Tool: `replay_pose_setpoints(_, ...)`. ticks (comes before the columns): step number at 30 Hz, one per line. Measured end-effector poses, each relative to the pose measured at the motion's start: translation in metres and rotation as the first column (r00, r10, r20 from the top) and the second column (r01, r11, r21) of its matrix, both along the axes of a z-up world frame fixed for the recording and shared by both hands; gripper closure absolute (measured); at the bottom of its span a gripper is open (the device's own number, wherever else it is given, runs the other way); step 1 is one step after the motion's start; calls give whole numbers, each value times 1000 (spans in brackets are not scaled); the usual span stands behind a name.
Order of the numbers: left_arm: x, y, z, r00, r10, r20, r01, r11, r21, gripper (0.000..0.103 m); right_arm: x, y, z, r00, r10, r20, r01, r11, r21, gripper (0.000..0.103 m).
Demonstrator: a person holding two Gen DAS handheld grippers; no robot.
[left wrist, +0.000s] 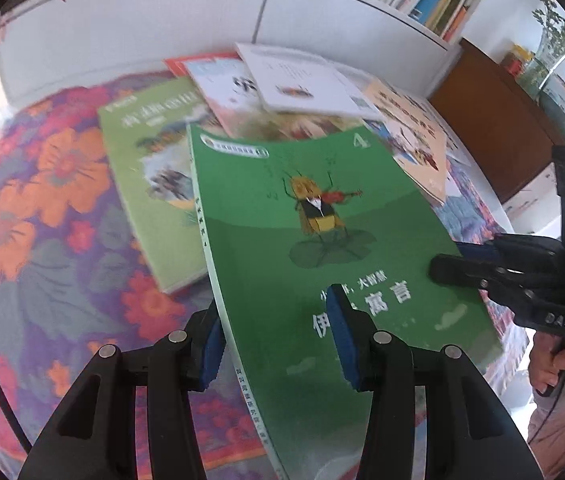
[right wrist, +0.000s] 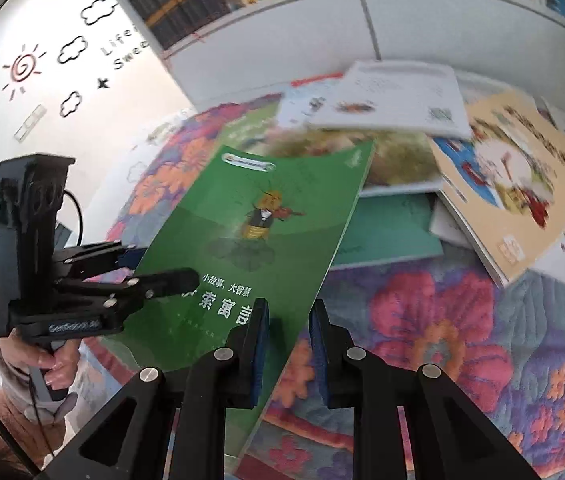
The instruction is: Organize books
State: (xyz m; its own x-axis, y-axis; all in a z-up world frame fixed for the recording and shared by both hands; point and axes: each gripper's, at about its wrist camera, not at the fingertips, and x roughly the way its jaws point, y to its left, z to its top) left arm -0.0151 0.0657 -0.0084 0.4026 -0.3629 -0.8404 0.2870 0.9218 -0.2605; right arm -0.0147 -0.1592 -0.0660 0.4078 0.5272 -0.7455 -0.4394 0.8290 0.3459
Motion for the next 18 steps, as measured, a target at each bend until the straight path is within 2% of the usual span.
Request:
replay_pose_setpoints(5,-9,6,3,1000,-6,9,5,998,69,60,-9,28,17,995,65,75,-60,996,-65,83)
replay_pose_setpoints(11,-16,36,13,998,53,33,-53,998,27,60,-7,54,29,987,103,119,-93,992,-86,83)
replay_pose_setpoints(15,-13,59,15,997,71,12,-71,997,22,60,-9,75,32,982,134,130,-124,988,-87,83)
replay_pose_setpoints(18,-10,86,17,993,119,8,-119,993,4,60,-11,98,37,976,159,148,-146,985,-93,83)
